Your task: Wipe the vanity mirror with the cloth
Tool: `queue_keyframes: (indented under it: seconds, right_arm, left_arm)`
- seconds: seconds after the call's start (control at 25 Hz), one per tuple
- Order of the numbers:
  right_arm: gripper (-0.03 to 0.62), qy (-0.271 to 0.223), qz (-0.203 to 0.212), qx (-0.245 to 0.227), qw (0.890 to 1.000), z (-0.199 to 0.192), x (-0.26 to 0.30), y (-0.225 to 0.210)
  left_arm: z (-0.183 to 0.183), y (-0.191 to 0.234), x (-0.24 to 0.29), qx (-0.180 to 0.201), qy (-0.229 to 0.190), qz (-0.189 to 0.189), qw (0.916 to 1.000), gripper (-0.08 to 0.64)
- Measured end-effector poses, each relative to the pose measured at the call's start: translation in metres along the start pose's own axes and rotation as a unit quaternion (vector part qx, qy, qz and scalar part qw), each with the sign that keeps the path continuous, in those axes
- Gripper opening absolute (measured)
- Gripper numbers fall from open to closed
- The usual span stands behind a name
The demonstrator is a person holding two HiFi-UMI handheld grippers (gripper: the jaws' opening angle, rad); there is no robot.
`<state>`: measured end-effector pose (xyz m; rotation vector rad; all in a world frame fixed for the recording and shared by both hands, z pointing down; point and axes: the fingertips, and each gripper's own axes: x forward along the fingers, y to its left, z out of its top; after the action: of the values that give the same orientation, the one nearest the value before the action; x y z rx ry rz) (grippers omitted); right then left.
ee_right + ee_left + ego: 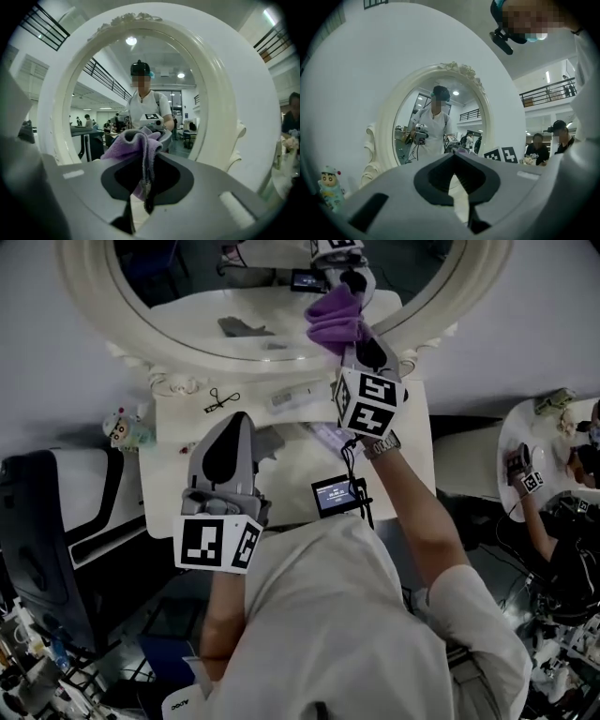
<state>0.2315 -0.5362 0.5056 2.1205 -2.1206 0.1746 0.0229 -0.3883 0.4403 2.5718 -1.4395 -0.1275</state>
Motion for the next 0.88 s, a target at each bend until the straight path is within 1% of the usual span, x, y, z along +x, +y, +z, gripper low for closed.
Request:
queue_keyframes:
  seconds: [0.12, 0.2, 0.28, 0.44, 0.56, 0.68, 0.88]
  right_arm:
    - [0.058, -0.008, 0.047, -0.017, 0.999, 0.004, -0.001, 0.043]
    - [0.058, -0.006, 0.072, -0.024, 0.997, 0.000, 0.003, 0.070]
    - [0.058, 0.002, 0.097, -0.025, 0.995, -0.008, 0.008, 0.098]
    - [0.058, 0.013, 0.143, -0.018, 0.990, -0.021, 0.014, 0.150]
    - [0.058, 0.014, 0.174, -0.021, 0.984, -0.027, 0.016, 0.187]
    - [0.058, 0.022, 0.183, -0.025, 0.982, -0.035, 0.022, 0.213]
    - [0.058, 0.019, 0.164, -0.038, 0.985, -0.045, 0.034, 0.221]
  left_arm:
    - [0.003, 0.010, -0.014, 0.006, 0.001, 0.025, 0.9997, 0.000]
    - [0.006, 0.016, -0.025, 0.012, 0.002, 0.044, 0.9990, 0.002]
    - [0.008, 0.025, -0.040, 0.019, 0.004, 0.070, 0.9973, 0.002]
    - [0.008, 0.045, -0.075, 0.029, 0.010, 0.131, 0.9909, 0.002]
    - [0.008, 0.057, -0.097, 0.034, 0.015, 0.168, 0.9850, 0.002]
    - [0.006, 0.065, -0.116, 0.039, 0.019, 0.193, 0.9801, 0.002]
    - [0.004, 0.075, -0.137, 0.039, 0.025, 0.215, 0.9754, 0.002]
